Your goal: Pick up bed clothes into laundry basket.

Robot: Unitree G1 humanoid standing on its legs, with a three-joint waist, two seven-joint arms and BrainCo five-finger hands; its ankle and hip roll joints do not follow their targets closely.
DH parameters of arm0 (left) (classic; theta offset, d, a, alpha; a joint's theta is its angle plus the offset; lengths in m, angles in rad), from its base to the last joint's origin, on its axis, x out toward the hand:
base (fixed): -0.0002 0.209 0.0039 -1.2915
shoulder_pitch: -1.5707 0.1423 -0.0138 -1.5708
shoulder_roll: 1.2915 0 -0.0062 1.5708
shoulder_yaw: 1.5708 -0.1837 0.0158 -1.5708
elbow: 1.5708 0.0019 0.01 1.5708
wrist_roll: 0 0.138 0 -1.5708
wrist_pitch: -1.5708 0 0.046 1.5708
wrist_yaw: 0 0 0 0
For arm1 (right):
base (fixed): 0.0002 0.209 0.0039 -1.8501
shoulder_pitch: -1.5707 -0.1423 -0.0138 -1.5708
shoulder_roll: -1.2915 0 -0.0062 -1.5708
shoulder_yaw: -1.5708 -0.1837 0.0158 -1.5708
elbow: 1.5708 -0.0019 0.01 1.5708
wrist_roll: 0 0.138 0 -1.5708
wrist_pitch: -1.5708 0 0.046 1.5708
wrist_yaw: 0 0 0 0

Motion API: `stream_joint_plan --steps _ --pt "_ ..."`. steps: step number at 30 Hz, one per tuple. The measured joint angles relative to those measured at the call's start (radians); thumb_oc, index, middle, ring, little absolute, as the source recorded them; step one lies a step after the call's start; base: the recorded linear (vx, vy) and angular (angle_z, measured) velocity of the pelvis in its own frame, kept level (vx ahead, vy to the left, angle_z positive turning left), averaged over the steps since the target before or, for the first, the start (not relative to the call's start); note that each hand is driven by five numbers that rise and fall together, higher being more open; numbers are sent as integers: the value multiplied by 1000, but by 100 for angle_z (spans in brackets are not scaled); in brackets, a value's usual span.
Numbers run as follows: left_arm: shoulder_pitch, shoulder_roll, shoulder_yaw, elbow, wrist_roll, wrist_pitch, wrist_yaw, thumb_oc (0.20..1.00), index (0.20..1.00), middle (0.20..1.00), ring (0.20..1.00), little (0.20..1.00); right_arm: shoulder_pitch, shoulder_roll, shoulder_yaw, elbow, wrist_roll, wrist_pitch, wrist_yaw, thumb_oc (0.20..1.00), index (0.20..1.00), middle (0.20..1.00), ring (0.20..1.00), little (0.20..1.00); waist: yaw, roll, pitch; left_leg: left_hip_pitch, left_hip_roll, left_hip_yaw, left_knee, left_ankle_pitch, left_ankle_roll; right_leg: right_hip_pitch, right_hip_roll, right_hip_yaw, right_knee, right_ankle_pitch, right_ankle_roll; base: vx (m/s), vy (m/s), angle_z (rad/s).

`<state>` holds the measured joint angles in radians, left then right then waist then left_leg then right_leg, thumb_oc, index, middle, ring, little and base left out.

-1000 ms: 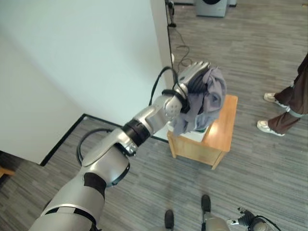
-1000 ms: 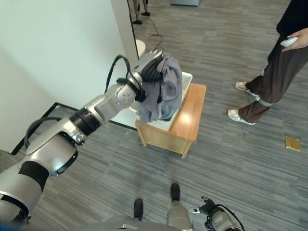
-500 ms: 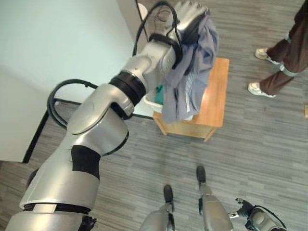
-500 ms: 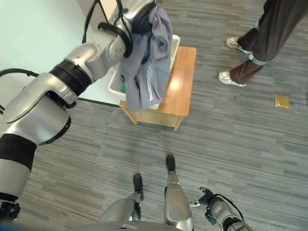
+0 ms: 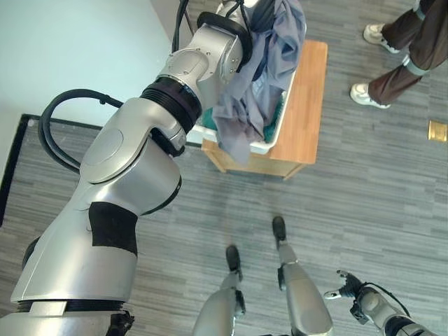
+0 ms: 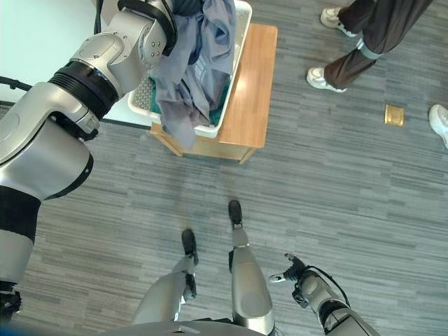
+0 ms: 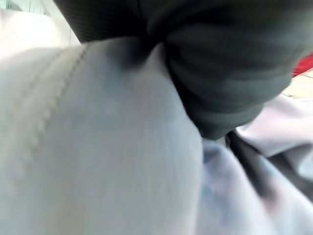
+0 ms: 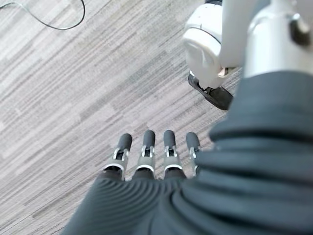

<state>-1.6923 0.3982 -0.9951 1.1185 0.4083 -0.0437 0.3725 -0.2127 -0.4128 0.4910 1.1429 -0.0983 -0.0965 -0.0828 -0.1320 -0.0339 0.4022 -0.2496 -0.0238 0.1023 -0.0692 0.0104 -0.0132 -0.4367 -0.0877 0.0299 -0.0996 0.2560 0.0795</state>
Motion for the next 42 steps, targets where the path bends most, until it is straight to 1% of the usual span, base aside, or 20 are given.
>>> stream_joint_plan --steps 3,6,8,11,12,13,16,17,19,23,25,28,32,33,34,35,37,40,41,42 --pt "93 -27 108 9 -5 18 7 1000 1000 1000 1000 1000 -6 3 32 -29 24 -3 -1 1000 1000 1000 1000 1000 1 -21 23 -14 7 -6 1 2 -2 -12 1 -10 0 1 0 -27 -41 6" --pt "134 -40 94 15 -14 25 6 1000 1000 1000 1000 1000 -11 6 36 -29 34 -16 0 1000 1000 1000 1000 1000 4 -24 25 -12 13 -12 -1 4 -5 -8 9 -24 0 3 -3 0 -53 6" --pt "188 -82 211 -37 -56 26 20 1000 1000 1000 1000 1000 -9 8 52 -32 38 -17 1 1000 1000 1000 1000 1000 5 -24 25 18 17 -12 -1 3 -5 24 5 -39 0 3 -3 21 -46 3" --pt "250 -160 256 -104 -131 21 30 1000 1000 1000 1000 1000 7 9 65 -40 39 -20 4 1000 1000 1000 1000 1000 8 -25 21 75 21 -35 -15 3 -5 82 7 -56 0 3 -3 67 -42 17" --pt "265 -205 254 -253 -167 7 55 1000 1000 1000 1000 1000 14 8 34 -111 40 -12 3 1000 1000 1000 1000 1000 17 -29 -14 104 0 -36 -18 6 0 114 -13 -64 0 -15 -4 134 -67 13" --pt "274 -210 255 -266 -168 0 58 1000 1000 1000 1000 1000 19 9 33 -112 40 -17 3 1000 1000 1000 1000 1000 19 -25 -32 103 -2 -36 -19 6 0 112 -14 -61 0 -17 -3 136 -71 8" --pt "477 -222 378 -551 -253 -39 65 1000 1000 1000 1000 1000 48 2 -19 -258 68 -6 -2 1000 1000 1000 1000 1000 27 -20 -55 165 8 -35 -18 1 -6 172 -9 -63 0 -24 -2 95 -40 -3" --pt "562 -233 379 -649 -333 -51 51 1000 1000 1000 1000 1000 35 -1 -27 -295 69 -3 -9 1000 1000 1000 1000 1000 30 -14 -99 174 15 -44 -18 -2 -9 189 -6 -77 0 -32 -7 105 -52 13" --pt "679 -240 387 -772 -400 -110 44 1000 1000 1000 1000 1000 36 -19 -66 -327 70 -1 -29 1000 1000 1000 1000 1000 42 4 -133 201 20 -65 -19 -3 -10 224 -3 -93 -1 -40 -4 107 -42 26" --pt "897 -207 434 -906 -485 -150 0 1000 1000 1000 1000 1000 52 -84 -140 -391 69 3 -44 1000 1000 1000 1000 1000 86 30 -198 236 24 -93 -22 -4 -9 273 -7 -118 -1 -61 3 77 -74 24" --pt "1139 -156 496 -953 -564 -179 -54 1000 1000 1000 1000 1000 72 -87 -182 -398 70 26 -62 1000 1000 1000 1000 1000 134 27 -255 257 35 -128 -26 -8 -10 315 -1 -159 -2 -76 1 30 -88 41" --pt "1363 -97 575 -953 -595 -179 -102 1000 1000 1000 1000 1000 77 -73 -214 -422 78 32 -68 1000 1000 1000 1000 1000 181 20 -277 270 43 -164 -28 -5 -21 344 2 -196 -5 -85 -9 38 -89 37" --pt "1652 -108 695 -841 -687 -161 -163 1000 1000 1000 1000 1000 83 -77 -260 -553 92 25 -92 1000 1000 1000 1000 1000 247 19 -297 284 46 -224 -22 1 -29 377 1 -251 -7 -99 -15 1 -98 50" --pt "1720 -100 724 -774 -719 -148 -185 1000 1000 1000 1000 1000 61 -77 -259 -585 110 22 -103 1000 1000 1000 1000 1000 294 20 -297 270 48 -272 -18 12 -43 398 -1 -301 -6 -106 -15 41 -55 91" --pt "1762 -96 737 -742 -723 -140 -196 1000 1000 1000 1000 1000 56 -73 -259 -611 110 15 -108 1000 1000 1000 1000 1000 304 14 -300 277 47 -289 -15 15 -47 407 -1 -318 -7 -110 -19 -38 -53 105" --pt "1825 -65 747 -724 -758 -128 -213 1000 1000 1000 1000 1000 0 -47 -241 -617 111 1 -108 1000 1000 1000 1000 1000 376 18 -302 257 48 -329 -12 25 -46 423 -1 -354 -6 -112 -21 -64 -59 58" --pt "1894 -95 833 -707 -817 -137 -249 1000 1000 1000 1000 1000 -107 -12 -182 -615 131 4 -116 1000 1000 1000 1000 1000 400 17 -304 247 41 -365 22 22 -60 437 -6 -389 -6 -112 -21 -118 6 62" --pt "1956 -65 847 -715 -872 -135 -269 1000 1000 1000 1000 1000 -206 77 -117 -579 138 -15 -118 1000 1000 1000 1000 1000 497 22 -305 209 36 -392 43 16 -71 436 -2 -420 -2 -119 -15 -164 94 63" --pt "1935 -73 862 -712 -885 -132 -268 1000 1000 1000 1000 1000 -209 107 -64 -575 136 -19 -117 1000 1000 1000 1000 1000 528 23 -308 148 59 -338 48 -18 -53 445 -18 -511 2 -127 -3 -128 160 224" --pt "1871 -82 873 -702 -899 -124 -268 1000 1000 1000 1000 1000 -187 103 -38 -582 136 -22 -118 1000 1000 1000 1000 1000 508 0 -300 87 108 -142 94 -101 -38 439 -60 -615 15 -144 7 -28 162 333"
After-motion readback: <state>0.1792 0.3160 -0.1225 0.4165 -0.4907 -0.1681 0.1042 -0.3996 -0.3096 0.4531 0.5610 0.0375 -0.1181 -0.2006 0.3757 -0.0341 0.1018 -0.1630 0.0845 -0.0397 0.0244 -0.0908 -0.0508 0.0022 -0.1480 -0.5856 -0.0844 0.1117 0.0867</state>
